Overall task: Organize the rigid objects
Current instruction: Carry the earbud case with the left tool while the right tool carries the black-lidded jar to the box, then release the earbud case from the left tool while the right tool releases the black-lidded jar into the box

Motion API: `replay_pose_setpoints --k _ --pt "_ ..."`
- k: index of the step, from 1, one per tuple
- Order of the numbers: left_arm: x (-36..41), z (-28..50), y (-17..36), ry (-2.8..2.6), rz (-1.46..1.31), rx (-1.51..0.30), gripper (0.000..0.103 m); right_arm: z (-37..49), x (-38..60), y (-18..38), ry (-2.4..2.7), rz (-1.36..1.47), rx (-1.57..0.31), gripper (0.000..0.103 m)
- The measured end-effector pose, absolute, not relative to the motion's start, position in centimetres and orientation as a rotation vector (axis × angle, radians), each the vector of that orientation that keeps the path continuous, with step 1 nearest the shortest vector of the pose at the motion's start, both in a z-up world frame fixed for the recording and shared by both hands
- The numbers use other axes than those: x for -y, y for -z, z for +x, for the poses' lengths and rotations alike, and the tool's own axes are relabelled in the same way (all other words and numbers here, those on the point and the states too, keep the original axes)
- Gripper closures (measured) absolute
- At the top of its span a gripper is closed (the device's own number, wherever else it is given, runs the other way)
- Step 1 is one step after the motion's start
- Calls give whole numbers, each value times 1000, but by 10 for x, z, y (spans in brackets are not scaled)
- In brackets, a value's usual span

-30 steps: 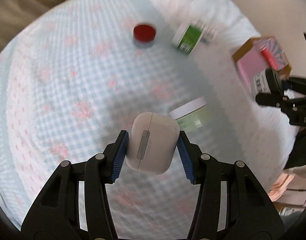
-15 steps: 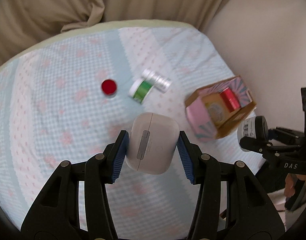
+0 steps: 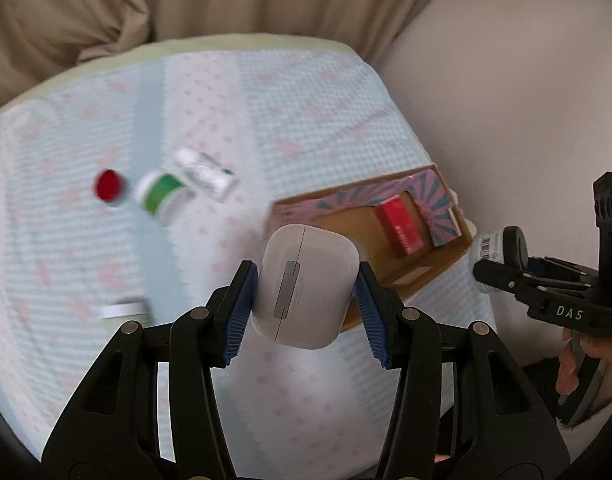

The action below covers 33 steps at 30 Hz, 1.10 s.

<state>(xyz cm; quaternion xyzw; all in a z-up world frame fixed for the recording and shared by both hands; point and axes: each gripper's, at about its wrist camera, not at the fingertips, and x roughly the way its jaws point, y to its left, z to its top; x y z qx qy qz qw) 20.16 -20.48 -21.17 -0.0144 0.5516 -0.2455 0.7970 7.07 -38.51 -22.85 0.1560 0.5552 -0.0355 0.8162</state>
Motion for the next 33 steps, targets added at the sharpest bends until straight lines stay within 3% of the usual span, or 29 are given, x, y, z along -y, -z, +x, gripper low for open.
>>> replay_pose_setpoints --k 14,25,33 --pt "332 228 297 505 43 -1315 56 117 483 313 55 380 -1292 50" --pt "353 234 375 463 118 -1453 56 134 490 368 -37 401 -1366 50" --pt "355 239 384 474 145 -1464 55 123 462 380 -136 274 -1366 50"
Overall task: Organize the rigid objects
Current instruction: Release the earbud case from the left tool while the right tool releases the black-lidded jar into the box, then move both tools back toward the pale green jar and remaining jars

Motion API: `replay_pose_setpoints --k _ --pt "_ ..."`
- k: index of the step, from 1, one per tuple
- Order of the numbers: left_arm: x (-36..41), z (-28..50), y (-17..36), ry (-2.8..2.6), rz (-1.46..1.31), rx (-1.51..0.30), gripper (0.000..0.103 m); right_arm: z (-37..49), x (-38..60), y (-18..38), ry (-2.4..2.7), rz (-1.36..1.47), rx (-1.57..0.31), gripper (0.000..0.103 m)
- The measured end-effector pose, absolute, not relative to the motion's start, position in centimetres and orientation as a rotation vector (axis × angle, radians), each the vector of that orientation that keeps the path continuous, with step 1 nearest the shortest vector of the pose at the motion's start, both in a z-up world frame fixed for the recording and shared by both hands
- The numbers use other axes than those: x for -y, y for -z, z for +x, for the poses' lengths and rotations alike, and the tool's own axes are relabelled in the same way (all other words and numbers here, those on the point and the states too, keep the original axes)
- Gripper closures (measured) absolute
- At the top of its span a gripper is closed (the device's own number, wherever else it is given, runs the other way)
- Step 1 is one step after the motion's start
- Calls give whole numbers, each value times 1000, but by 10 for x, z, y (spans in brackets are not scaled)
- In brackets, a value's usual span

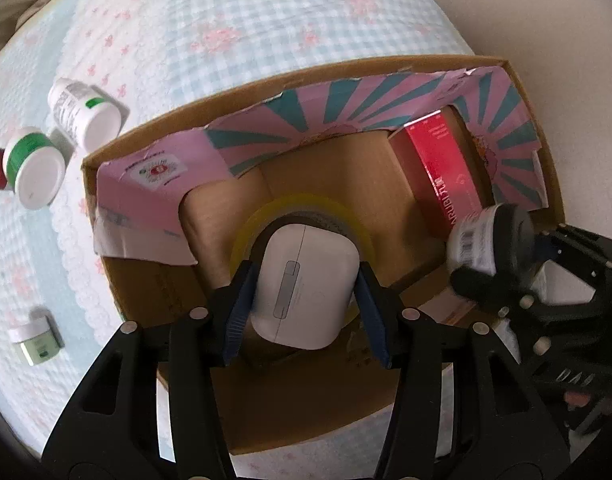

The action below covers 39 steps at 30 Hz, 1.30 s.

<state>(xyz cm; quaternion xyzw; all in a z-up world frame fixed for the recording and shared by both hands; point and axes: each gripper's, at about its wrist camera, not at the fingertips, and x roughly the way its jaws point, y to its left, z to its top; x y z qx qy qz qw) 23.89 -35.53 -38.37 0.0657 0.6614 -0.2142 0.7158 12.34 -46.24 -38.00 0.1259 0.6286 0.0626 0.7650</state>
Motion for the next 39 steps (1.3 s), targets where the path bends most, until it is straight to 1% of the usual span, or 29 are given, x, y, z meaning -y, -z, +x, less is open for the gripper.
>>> replay_pose_setpoints --k 1,2,3,4,7,14,20,30,39 --pt "355 239 382 464 154 -1457 52 122 459 379 -141 248 -1355 49" --pt "354 239 379 459 160 -1448 32 120 457 379 -144 226 -1342 36" --pt "352 239 376 454 163 -1437 0 119 454 377 -149 207 -1323 6" --pt "350 238 371 456 157 -1421 1 116 453 374 -153 189 -1298 0" --pt "341 235 362 463 139 -1399 0 109 451 367 -174 145 -1244 0" --pt "317 226 348 421 111 -1381 0 102 451 365 -126 135 -1251 0" --pt "296 214 331 387 91 -1353 0 94 445 344 -110 129 -1209 0" --pt "250 180 272 321 38 -1279 0 73 421 301 -99 99 -1150 0" --pt "180 137 226 243 -17 -1235 0 52 374 257 -95 35 -1125 0"
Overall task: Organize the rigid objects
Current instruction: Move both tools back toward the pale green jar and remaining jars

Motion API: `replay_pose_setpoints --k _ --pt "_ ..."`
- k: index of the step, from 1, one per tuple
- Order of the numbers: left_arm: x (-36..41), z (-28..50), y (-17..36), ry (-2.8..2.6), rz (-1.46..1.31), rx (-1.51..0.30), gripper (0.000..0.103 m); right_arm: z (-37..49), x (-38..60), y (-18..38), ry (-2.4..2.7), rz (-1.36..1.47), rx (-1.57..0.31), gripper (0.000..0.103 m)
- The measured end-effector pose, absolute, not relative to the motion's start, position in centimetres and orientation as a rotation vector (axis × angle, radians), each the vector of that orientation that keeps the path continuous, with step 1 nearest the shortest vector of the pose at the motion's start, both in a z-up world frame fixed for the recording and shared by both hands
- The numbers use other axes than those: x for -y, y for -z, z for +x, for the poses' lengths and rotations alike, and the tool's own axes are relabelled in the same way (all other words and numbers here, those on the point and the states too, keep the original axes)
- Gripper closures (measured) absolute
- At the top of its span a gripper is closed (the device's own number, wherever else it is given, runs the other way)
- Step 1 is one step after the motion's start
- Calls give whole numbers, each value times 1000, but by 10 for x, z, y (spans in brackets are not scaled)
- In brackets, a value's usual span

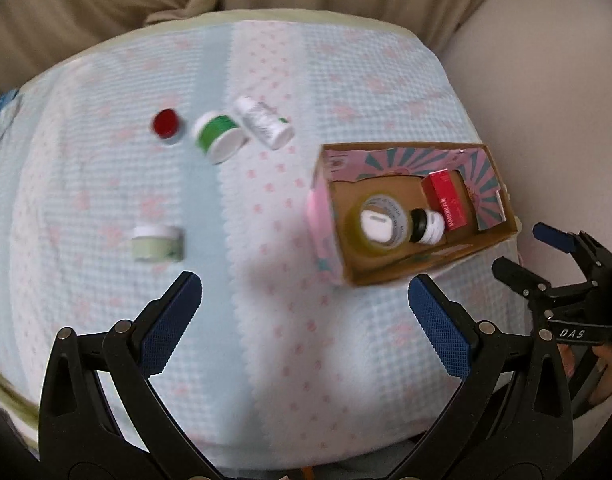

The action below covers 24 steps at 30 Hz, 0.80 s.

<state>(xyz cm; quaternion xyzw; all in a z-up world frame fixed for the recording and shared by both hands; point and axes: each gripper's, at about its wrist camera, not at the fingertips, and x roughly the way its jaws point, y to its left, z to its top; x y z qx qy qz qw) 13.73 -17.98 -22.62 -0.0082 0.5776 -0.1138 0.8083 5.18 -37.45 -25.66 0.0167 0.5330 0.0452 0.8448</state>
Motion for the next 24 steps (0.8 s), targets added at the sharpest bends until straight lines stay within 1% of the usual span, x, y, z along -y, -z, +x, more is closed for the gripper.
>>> replay_pose_setpoints --k 6,10,16,20,24 --pt "114 114 211 154 -41 -1214 0 47 329 232 -79 71 -1096 0" --pt "72 109 213 104 -39 -1208 0 51 299 223 -75 98 -1089 0" --pt "20 125 240 58 -102 -1279 0 73 256 227 -101 107 -1109 0" --pt "4 140 262 60 -95 -1317 0 96 236 232 -121 139 -1115 0" --pt "-6 156 283 51 -155 -1357 0 123 219 239 -152 90 -1137 0"
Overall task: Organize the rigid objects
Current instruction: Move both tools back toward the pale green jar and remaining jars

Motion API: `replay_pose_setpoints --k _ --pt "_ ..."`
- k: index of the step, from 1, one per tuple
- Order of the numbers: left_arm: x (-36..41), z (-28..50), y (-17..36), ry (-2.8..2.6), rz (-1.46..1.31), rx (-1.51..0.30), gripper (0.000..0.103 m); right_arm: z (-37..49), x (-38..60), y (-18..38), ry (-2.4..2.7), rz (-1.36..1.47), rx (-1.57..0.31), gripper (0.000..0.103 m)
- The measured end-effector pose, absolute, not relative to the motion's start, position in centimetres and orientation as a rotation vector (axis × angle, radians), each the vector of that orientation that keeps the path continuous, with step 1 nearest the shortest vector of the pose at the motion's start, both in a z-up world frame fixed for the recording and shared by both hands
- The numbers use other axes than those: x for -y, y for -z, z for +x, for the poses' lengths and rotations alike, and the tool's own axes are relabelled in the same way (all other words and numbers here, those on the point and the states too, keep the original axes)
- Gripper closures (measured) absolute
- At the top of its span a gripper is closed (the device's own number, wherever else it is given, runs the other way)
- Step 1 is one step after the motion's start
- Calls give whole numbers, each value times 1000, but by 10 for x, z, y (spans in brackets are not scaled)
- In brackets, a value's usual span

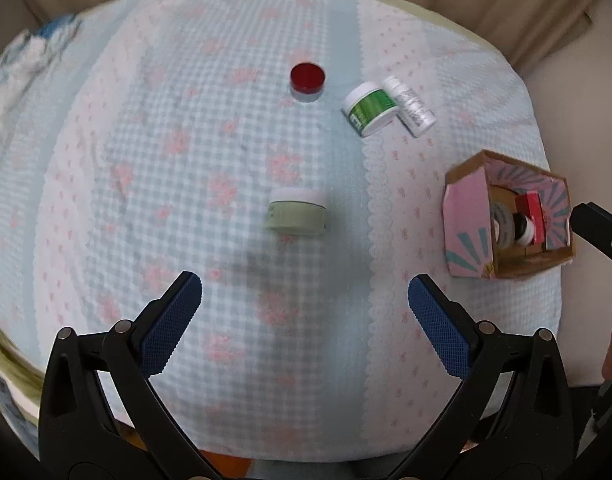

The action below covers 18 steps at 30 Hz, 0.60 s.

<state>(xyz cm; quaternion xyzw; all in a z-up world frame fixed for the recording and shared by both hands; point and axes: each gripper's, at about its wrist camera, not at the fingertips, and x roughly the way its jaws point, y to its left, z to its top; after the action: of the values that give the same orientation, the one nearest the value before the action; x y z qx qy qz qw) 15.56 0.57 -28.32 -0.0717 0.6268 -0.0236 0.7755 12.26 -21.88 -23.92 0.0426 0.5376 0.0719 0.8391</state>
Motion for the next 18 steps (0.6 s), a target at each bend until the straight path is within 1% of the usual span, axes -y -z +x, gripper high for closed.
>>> replay_pose_setpoints --k 2,3,9,18 --pt "-13 163 297 39 -216 -1380 0 140 212 245 -171 57 -1151 0" --pt "-16 166 303 46 -225 -1359 0 149 209 248 -182 44 -1159 0" --pt "-24 189 348 -10 -296 -1426 0 218 191 281 -265 -48 -1225 0" --pt "-16 229 414 -38 -314 -1506 0 316 159 355 -380 -174 -1357 0"
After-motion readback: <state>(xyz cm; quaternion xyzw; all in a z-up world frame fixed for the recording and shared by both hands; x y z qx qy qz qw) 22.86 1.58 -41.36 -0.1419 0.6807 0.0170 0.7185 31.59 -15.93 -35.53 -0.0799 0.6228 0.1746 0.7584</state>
